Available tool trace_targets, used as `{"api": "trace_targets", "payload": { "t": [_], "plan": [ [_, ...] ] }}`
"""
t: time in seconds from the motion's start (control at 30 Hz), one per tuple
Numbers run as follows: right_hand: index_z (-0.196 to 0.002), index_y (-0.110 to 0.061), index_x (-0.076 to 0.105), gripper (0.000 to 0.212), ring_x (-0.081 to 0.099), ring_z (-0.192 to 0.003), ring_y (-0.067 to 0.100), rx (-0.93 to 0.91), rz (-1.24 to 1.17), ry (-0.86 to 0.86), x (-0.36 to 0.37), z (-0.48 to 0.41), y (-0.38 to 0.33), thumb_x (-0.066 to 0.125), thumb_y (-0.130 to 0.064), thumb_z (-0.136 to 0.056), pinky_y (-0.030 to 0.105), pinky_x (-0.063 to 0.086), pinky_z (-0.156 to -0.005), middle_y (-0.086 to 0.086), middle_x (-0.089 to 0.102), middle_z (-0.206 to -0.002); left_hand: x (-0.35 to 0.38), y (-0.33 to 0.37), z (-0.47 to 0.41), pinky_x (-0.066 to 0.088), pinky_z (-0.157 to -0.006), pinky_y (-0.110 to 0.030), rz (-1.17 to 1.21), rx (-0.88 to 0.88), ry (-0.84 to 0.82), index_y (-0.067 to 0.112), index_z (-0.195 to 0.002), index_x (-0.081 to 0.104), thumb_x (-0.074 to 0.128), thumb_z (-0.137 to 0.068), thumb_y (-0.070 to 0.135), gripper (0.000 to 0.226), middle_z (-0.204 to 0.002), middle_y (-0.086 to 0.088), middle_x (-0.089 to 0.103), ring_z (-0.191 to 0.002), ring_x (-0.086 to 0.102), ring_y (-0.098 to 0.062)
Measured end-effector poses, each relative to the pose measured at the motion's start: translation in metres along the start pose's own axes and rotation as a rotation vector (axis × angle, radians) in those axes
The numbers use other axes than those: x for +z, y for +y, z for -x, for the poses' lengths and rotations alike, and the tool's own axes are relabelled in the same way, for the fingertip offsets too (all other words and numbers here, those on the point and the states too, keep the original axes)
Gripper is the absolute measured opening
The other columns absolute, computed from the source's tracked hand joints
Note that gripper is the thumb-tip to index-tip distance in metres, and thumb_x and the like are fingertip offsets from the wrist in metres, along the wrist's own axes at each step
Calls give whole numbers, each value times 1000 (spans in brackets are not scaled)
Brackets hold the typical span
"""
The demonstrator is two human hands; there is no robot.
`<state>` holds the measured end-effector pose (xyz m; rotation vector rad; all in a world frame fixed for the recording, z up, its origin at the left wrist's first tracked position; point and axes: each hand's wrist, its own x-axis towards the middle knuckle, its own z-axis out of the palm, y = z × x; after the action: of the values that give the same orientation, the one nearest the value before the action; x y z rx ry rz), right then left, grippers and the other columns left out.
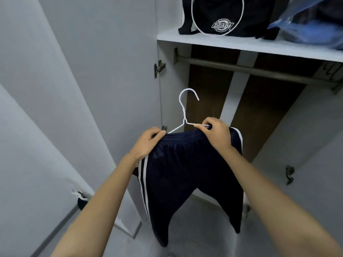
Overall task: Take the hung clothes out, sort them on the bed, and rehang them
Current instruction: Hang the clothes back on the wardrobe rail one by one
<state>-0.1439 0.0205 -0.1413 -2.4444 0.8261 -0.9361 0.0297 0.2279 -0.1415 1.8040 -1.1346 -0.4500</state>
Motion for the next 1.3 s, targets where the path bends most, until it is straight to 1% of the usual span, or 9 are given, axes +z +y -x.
{"api": "trace_targets", "payload": {
  "t": [0.13, 0.23, 0.33, 0.43, 0.7, 0.83, 0.93, 1.07, 1.3],
  "plan": [
    [-72, -19, 61, 40, 54, -69, 12, 35, 61, 22, -2, -38, 27, 62, -57, -84, 33, 46, -60, -7, 60, -72, 1, 8, -62, 42, -74, -23, 77, 26, -184, 7, -81, 64, 52, -103, 25, 30, -77, 5, 57, -74, 52, -6],
    [-77, -19, 65, 39, 56, -71, 11, 101, 65, 45, -2, -62, 47, 62, -57, -84, 35, 50, -62, -7, 61, -75, 8, 17, -106, 47, -76, -13, 63, 76, -247, 13, -90, 70, 53, -102, 18, 21, -87, 5, 67, -78, 61, 1],
    [-77, -18, 65, 36, 56, -71, 12, 131, 61, 81, 0, -84, 66, 65, -54, -85, 35, 50, -63, -6, 62, -76, 17, 18, -147, 51, -77, -19, 17, 100, -234, 15, -91, 71, 55, -101, 19, 19, -89, 4, 70, -81, 64, -3],
    [-80, -16, 69, 33, 58, -74, 13, 127, 74, 90, 3, -110, 85, 67, -49, -86, 30, 48, -63, -4, 64, -79, 28, 16, -183, 51, -78, -25, -29, 115, -190, 10, -92, 71, 57, -99, 19, 19, -89, 1, 70, -82, 65, -8],
    [-93, -14, 72, 37, 61, -86, 19, 57, 158, 39, 26, -188, 137, 60, -48, -91, 36, 50, -75, 2, 68, -92, 55, 7, -261, 43, -73, -8, 14, 63, -72, 5, -87, 72, 59, -97, 10, 17, -83, 4, 68, -73, 59, 6],
    [-127, -13, 62, 47, 53, -120, 26, 23, 198, -58, 36, -213, 153, 56, -47, -95, 32, 38, -98, 9, 59, -132, 62, -4, -291, 47, -76, -13, 44, 12, -5, 11, -82, 72, 60, -96, 10, 18, -82, 4, 69, -75, 62, 2],
    [-146, -19, 44, 60, 37, -137, 30, 51, 211, -111, 42, -226, 165, 47, -53, -97, 42, 31, -110, 11, 39, -153, 63, -11, -310, 50, -81, -20, 63, -28, 67, 16, -76, 70, 60, -94, 7, 23, -81, 5, 69, -78, 63, -3],
    [-152, -20, 32, 67, 39, -136, 32, 31, 246, -125, 48, -237, 180, 40, -57, -97, 46, 35, -107, 11, 37, -153, 62, -18, -336, 51, -86, -31, 63, -73, 189, 19, -73, 68, 60, -92, 11, 23, -80, 5, 68, -82, 63, -10],
    [-155, -24, 24, 72, 37, -137, 32, 25, 260, -230, 62, -251, 189, 45, -58, -96, 48, 31, -110, 9, 36, -155, 72, -22, -368, 53, -88, -35, 64, -128, 345, 22, -73, 68, 59, -90, 16, 20, -80, 10, 68, -86, 65, -13]
  ]
}}
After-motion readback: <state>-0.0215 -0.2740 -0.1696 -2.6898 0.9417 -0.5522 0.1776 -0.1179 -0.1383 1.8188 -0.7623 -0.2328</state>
